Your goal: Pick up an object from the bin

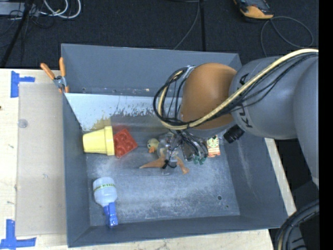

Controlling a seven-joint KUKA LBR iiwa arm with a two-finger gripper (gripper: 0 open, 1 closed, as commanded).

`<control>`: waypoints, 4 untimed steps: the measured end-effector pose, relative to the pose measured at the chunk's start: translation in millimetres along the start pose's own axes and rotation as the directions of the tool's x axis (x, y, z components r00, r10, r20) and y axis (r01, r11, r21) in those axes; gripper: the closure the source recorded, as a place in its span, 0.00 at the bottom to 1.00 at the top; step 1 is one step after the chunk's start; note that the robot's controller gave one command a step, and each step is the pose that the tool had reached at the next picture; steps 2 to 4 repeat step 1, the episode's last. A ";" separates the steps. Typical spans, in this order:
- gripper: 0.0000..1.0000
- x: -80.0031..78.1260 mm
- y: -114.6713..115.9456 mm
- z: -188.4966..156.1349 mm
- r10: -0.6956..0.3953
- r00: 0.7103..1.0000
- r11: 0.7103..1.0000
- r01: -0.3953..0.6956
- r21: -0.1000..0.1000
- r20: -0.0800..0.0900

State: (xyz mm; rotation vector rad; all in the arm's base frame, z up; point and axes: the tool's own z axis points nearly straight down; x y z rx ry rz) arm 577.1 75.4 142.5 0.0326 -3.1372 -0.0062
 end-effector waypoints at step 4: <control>1.00 -8.1 -11.1 -81.1 0.039 0.999 0.999 -0.039 0.000 0.000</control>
Offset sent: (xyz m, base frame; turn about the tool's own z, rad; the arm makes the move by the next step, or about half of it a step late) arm 0.0000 0.0000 0.0000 0.0000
